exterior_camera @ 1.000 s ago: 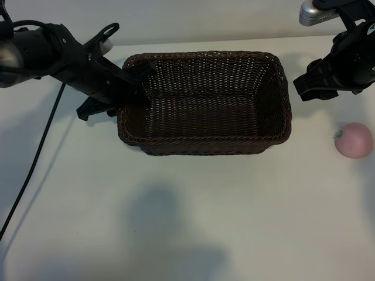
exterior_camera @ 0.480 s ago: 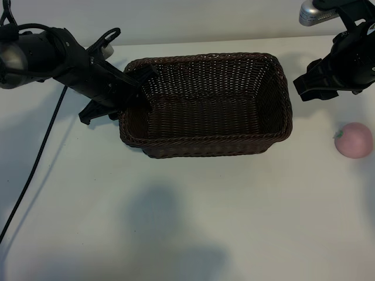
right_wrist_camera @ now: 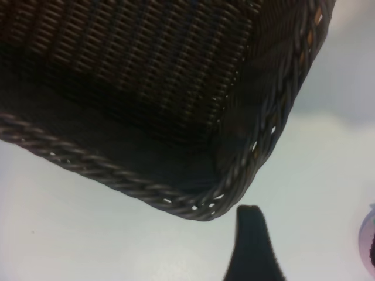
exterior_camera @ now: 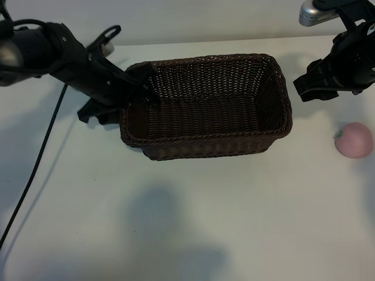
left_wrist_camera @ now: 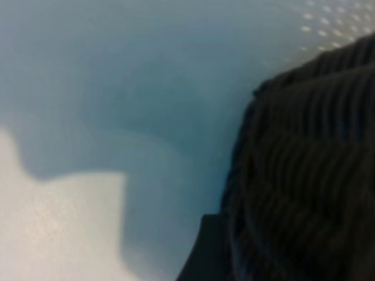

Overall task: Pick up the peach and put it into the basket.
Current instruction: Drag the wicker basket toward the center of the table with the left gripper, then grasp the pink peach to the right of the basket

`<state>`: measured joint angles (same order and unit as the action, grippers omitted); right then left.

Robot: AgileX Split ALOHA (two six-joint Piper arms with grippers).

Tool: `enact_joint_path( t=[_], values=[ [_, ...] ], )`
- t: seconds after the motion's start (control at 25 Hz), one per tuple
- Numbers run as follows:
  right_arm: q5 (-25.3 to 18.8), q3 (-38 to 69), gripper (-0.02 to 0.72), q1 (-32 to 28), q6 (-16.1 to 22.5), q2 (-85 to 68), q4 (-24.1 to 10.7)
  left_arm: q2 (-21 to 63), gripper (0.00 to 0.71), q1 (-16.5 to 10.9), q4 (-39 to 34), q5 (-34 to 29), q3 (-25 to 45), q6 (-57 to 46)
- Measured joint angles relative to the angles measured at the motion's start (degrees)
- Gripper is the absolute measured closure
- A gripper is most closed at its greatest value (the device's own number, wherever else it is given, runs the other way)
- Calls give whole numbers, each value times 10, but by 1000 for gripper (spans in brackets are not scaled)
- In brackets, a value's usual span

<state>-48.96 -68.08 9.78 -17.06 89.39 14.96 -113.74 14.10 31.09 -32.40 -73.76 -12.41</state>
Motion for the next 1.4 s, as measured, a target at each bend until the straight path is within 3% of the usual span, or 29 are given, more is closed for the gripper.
enact_joint_path(
  t=[0.44, 0.72, 1.04, 1.4],
  values=[
    [-1, 0, 223, 0, 0, 0, 0, 130, 52, 0, -112, -35, -5, -22],
    [0, 0, 223, 0, 0, 0, -4, 138, 69, 0, -246, -163, -106, -73],
    [-17, 0, 223, 0, 73, 0, -63, 139, 85, 31, -332, -248, -157, -76],
    [-38, 0, 223, 0, 78, 0, -91, 205, 100, 32, -355, -329, -160, 18]
  ],
)
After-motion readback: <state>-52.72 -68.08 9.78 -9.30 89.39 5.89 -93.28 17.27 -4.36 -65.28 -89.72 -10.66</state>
